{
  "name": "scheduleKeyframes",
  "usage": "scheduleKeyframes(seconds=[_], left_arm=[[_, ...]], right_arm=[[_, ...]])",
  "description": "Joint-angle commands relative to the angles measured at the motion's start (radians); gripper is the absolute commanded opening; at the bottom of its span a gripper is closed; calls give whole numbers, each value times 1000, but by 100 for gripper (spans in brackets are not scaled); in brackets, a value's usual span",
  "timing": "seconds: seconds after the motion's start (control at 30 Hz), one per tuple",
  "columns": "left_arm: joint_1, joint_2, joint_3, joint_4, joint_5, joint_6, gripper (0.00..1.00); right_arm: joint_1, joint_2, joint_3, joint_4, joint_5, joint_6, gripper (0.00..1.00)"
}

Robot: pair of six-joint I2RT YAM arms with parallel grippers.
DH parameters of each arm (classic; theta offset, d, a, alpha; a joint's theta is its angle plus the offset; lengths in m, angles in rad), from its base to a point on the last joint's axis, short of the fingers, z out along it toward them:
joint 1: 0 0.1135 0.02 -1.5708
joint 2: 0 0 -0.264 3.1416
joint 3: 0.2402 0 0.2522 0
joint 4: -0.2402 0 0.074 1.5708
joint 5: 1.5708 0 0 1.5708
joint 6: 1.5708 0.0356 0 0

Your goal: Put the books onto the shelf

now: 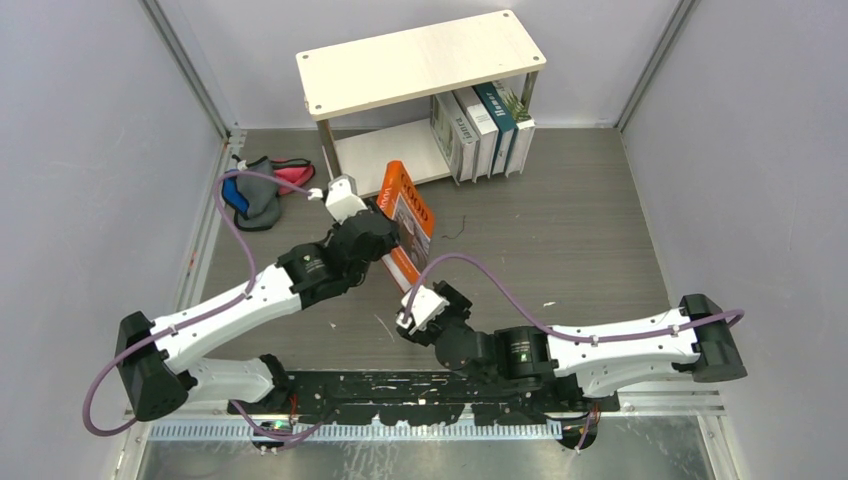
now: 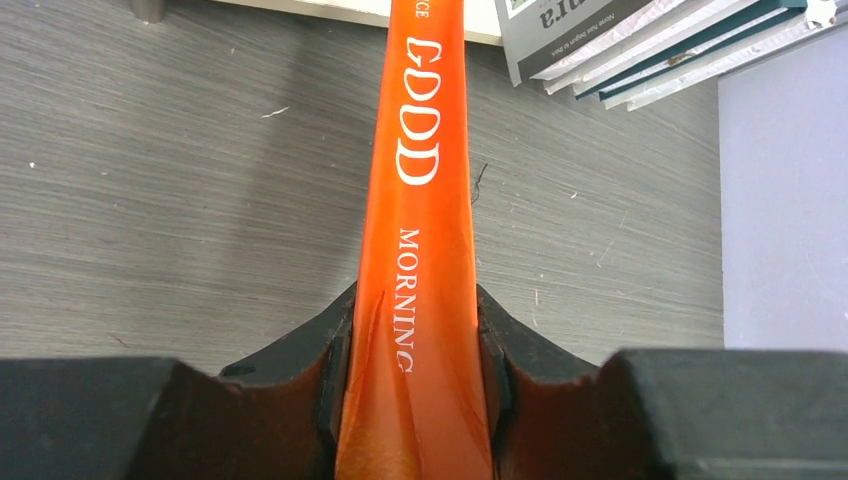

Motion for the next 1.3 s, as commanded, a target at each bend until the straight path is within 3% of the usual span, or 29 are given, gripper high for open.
scheduleKeyframes(seconds=[0.0, 0.17, 0.3, 0.43, 0.6, 0.73, 1.0, 1.27], left_arm=[[-6, -21, 23, 17, -71, -47, 36], [-38, -80, -65, 80, -172, -119, 34], [-101, -136, -132, 139, -300, -148, 33], [-149, -207, -233, 230, -409, -199, 32], [-174, -258, -355, 386, -500, -270, 31], [-179, -252, -434, 507, -550, -322, 31], [-179, -138, -488, 760, -569, -354, 32], [-176, -61, -482, 840, -596, -379, 34]], right_arm=[[5, -44, 17, 99, 129, 26, 67], [5, -169, -43, 88, 321, 161, 66], [0, -247, -47, -119, 428, 387, 68], [-25, -293, -38, -270, 434, 606, 70], [-142, -343, -38, -369, 311, 782, 70], [-217, -375, -48, -375, 229, 799, 70], [-247, -373, -41, -400, 189, 781, 71], [-265, -397, -50, -401, 177, 749, 71]])
